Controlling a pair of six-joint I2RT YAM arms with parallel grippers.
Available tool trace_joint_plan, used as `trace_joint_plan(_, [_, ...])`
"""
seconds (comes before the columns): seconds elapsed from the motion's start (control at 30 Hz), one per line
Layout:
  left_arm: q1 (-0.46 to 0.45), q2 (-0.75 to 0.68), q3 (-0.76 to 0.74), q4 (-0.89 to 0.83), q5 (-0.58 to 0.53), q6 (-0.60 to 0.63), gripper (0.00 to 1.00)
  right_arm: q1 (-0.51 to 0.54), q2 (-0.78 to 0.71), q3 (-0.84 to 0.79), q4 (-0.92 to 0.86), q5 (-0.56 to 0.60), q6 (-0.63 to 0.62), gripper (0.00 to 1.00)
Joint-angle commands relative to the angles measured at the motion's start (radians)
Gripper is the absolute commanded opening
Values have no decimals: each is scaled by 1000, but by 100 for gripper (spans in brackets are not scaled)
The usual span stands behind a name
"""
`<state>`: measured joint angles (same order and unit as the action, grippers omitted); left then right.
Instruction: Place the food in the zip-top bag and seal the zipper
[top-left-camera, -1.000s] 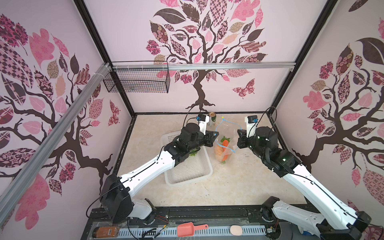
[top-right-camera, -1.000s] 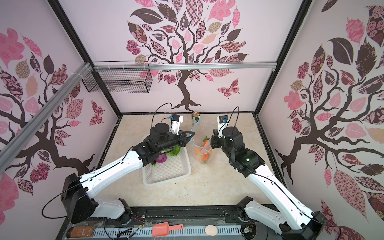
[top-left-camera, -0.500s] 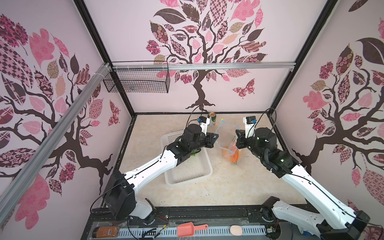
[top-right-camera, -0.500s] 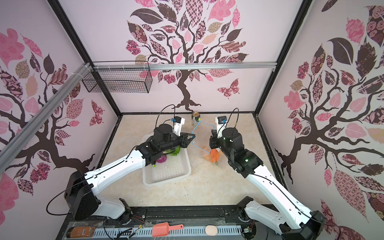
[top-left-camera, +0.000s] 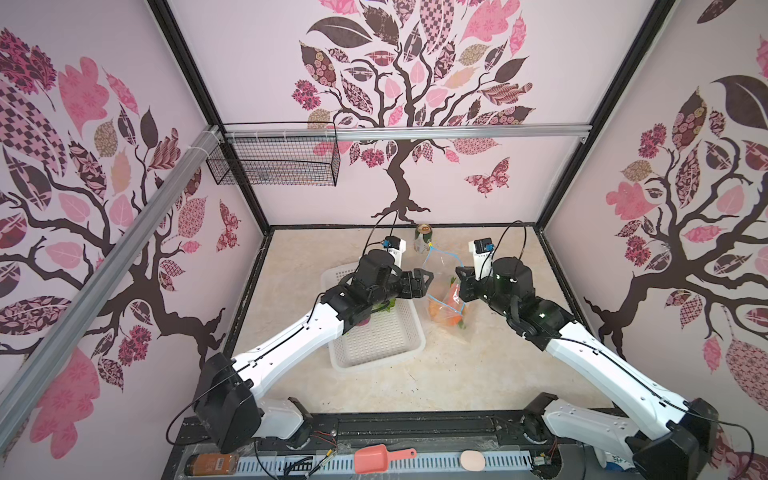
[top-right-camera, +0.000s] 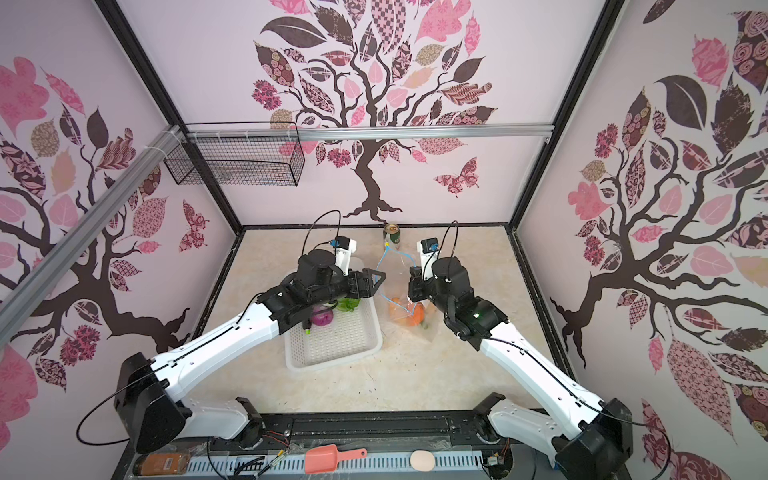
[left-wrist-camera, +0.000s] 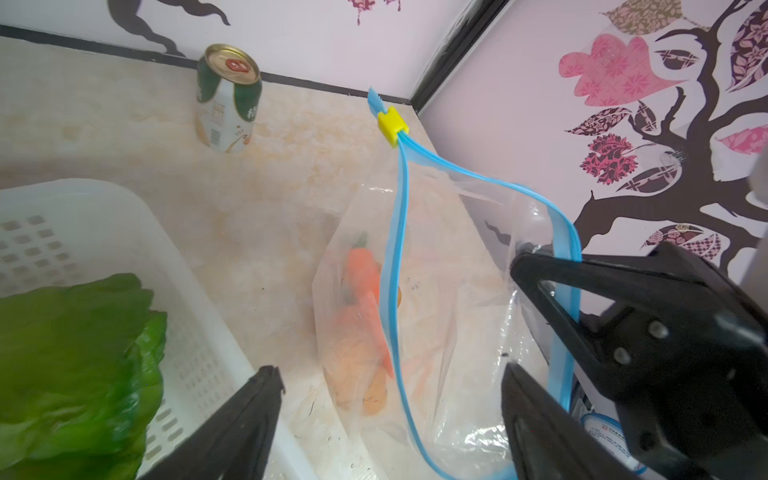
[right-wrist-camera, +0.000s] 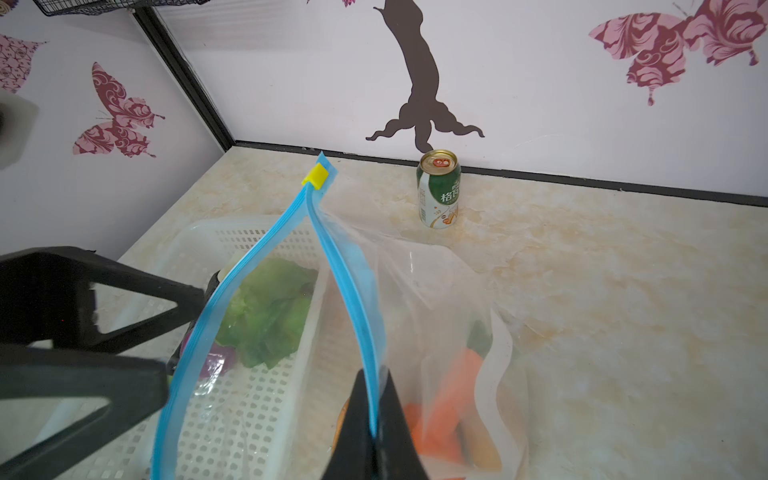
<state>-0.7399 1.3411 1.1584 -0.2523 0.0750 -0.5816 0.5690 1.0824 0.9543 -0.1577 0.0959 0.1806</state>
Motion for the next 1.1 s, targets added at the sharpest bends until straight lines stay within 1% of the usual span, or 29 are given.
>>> trace_joint_plan(0.0, [11, -88, 41, -128, -128, 60, 92, 3, 28, 17, 65, -16, 3, 0])
trace_joint_plan(0.03, [11, -108, 37, -147, -159, 69, 94, 2, 32, 17, 68, -14, 1, 0])
trace_joint_plan(0.13, [14, -170, 7, -204, -276, 101, 95, 3, 33, 11, 59, -4, -4, 0])
trace_joint_plan(0.2, [17, -206, -35, -236, -358, 107, 96, 2, 24, 0, 56, 1, -5, 0])
trace_joint_plan(0.3, [22, -248, -87, -289, -426, 100, 96, 3, 6, -20, 53, 11, -4, 0])
trace_joint_plan(0.4, [26, -270, -143, -341, -468, 81, 95, 2, -1, -29, 56, 12, -1, 0])
trace_joint_plan(0.53, [33, -269, -209, -392, -473, 48, 93, 2, 9, -32, 56, 10, -1, 0])
trace_joint_plan(0.63, [37, -248, -235, -417, -482, 34, 89, 2, 22, -32, 56, 8, -3, 0])
trace_joint_plan(0.73, [43, -207, -251, -414, -484, 38, 84, 2, 29, -32, 55, 7, -5, 0])
trace_joint_plan(0.87, [52, -126, -258, -391, -468, 57, 81, 2, 24, -35, 55, 11, -7, 0])
trace_joint_plan(0.93, [71, -88, -259, -375, -422, 76, 81, 2, 21, -37, 55, 14, -7, 0])
trace_joint_plan(1.0, [113, -47, -258, -357, -347, 98, 82, 2, 19, -37, 55, 16, -8, 0])
trace_joint_plan(1.07, [145, -12, -247, -352, -302, 125, 82, 2, 17, -37, 54, 18, -8, 0])
